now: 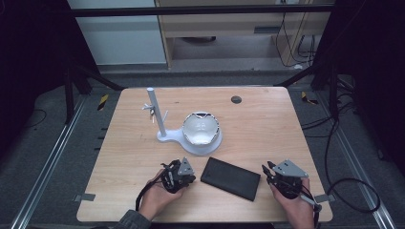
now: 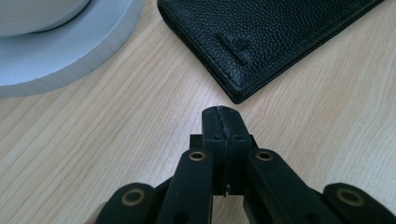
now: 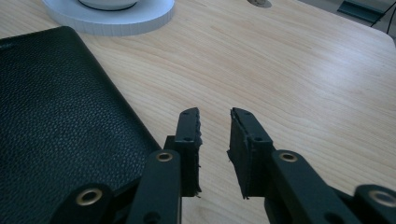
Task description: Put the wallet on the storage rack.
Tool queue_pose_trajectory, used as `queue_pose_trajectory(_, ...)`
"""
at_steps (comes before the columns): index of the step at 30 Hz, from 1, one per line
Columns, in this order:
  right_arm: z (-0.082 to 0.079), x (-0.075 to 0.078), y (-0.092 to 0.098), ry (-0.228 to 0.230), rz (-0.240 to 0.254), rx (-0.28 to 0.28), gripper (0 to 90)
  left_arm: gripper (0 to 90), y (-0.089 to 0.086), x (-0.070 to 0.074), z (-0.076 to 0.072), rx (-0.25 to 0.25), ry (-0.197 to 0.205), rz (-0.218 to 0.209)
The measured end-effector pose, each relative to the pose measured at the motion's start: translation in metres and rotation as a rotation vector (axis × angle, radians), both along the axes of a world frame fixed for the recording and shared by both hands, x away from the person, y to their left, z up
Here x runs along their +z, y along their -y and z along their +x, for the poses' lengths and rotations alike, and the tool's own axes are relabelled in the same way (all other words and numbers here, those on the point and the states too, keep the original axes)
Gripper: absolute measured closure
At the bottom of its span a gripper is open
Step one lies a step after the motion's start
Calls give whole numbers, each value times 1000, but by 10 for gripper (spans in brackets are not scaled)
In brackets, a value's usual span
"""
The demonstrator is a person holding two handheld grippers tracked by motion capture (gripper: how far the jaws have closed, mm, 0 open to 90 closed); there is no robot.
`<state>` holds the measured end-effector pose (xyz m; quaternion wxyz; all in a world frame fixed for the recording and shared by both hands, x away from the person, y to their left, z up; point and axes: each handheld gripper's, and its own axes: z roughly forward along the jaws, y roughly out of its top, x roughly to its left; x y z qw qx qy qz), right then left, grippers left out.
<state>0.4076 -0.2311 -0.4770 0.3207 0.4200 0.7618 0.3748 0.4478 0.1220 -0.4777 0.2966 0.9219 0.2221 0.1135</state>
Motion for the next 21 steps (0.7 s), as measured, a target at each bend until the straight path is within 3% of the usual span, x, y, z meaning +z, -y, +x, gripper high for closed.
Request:
queue_pose_trajectory(10,-10,-1,1,4,-17,3,764,898,11,-6,5,-46,-16,32)
queue_pose_trajectory(21,-12,-1,2,5,-11,-1,750,897,12,-6,6,-61,-16,19)
